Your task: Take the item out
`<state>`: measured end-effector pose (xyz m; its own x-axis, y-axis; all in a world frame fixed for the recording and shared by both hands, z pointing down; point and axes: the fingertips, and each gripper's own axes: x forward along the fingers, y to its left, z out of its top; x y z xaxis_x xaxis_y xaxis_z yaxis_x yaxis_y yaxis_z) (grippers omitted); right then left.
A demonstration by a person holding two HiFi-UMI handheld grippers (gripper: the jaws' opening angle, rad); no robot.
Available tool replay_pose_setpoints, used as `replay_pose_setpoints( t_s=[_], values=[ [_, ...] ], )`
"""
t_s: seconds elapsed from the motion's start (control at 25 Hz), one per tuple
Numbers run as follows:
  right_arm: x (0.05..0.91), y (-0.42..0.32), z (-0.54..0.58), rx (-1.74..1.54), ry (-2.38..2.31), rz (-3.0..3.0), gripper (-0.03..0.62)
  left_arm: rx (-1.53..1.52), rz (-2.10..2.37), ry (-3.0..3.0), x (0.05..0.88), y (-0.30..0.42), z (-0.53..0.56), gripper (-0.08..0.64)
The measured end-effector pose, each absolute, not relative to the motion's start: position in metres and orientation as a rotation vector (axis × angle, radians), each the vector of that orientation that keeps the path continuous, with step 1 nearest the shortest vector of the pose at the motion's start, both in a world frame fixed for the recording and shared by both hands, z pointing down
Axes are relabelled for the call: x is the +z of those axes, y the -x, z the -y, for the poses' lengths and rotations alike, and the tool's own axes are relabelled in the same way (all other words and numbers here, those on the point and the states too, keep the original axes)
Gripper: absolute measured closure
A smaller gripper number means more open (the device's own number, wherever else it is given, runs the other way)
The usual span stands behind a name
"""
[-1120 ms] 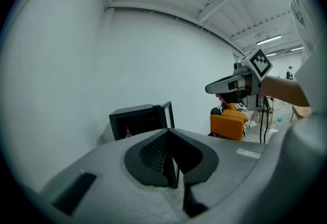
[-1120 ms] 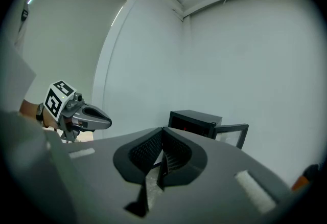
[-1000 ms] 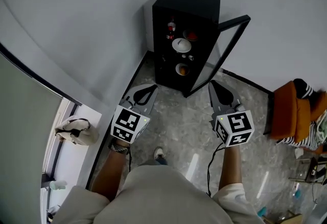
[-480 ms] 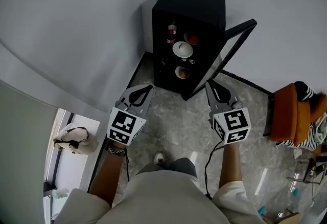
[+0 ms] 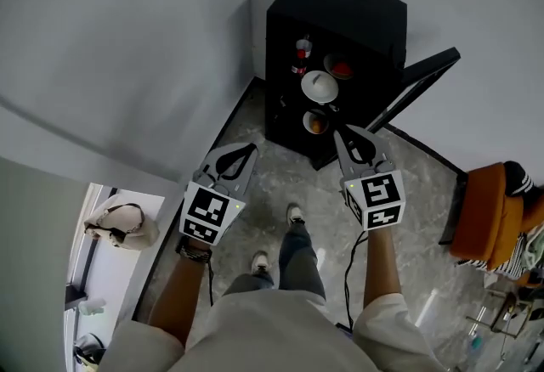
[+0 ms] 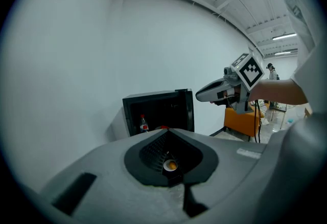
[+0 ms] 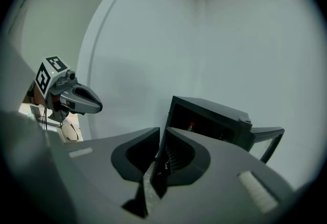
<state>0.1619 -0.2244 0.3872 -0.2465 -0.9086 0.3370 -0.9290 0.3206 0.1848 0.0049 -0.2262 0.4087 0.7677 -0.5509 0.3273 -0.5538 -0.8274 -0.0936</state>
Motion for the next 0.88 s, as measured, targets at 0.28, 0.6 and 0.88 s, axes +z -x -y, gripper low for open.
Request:
replay_pose_setpoints(
  t_s=[0.28,0.6,0.88],
  values=[
    [0.436,-0.180,0.295,0.108,-1.516,2.210,0.540,0.546,0.966,-2.891,0.430,-0.029,0.273,0.555],
    [0.498,-0.203,0.361,0.168,-1.462,2.188,0.528,0.589,1.034,-2.816,0.463,-0.033,0.319,0.555],
    [0.553,-0.220,0.398,0.247,-1.426,2.146,0.508,0.629,1.040,-2.756,0.496,-0.038,0.336,0.555]
  ],
)
